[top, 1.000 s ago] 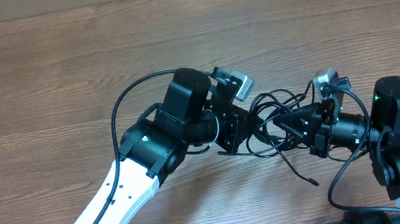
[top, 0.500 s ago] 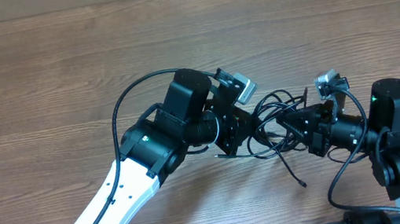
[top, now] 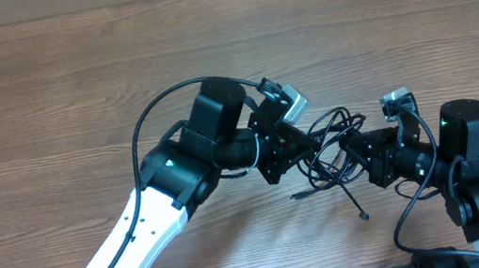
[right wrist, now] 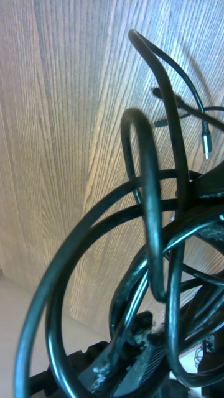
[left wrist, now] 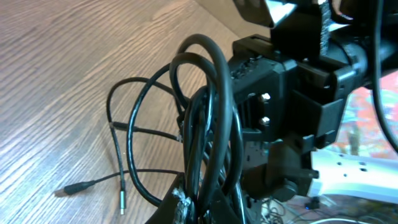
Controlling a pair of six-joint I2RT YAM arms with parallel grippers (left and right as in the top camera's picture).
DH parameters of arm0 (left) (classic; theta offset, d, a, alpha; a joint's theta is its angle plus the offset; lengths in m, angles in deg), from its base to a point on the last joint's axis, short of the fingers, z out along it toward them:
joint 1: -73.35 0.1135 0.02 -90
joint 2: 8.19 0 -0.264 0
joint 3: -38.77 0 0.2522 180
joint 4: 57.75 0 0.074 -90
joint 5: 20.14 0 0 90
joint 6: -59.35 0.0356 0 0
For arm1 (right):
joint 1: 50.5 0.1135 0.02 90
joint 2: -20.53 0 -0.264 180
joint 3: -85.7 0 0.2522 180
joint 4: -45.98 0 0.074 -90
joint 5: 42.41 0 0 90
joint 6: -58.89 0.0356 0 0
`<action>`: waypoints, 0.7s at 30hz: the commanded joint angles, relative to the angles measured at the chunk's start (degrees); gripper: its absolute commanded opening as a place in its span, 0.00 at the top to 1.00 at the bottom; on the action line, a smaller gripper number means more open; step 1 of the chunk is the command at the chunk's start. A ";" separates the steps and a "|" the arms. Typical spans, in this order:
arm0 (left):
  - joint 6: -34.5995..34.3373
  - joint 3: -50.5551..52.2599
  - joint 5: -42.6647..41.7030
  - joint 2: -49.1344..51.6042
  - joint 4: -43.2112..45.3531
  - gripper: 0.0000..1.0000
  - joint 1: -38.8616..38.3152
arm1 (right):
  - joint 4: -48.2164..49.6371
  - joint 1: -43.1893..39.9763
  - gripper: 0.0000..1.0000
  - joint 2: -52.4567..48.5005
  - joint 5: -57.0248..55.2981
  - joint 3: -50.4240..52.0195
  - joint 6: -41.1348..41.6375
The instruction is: Untangle cables
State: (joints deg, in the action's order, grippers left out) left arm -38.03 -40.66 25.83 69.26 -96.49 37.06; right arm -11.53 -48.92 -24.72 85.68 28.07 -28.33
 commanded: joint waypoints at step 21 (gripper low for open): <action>7.41 -1.27 -32.46 -3.76 2.16 0.96 8.26 | -1.18 -1.03 0.36 0.09 -23.21 -0.87 13.97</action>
State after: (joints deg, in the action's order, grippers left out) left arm -32.06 -40.66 0.36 68.17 -94.80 43.75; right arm -12.80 -48.87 -24.22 68.56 27.52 -15.19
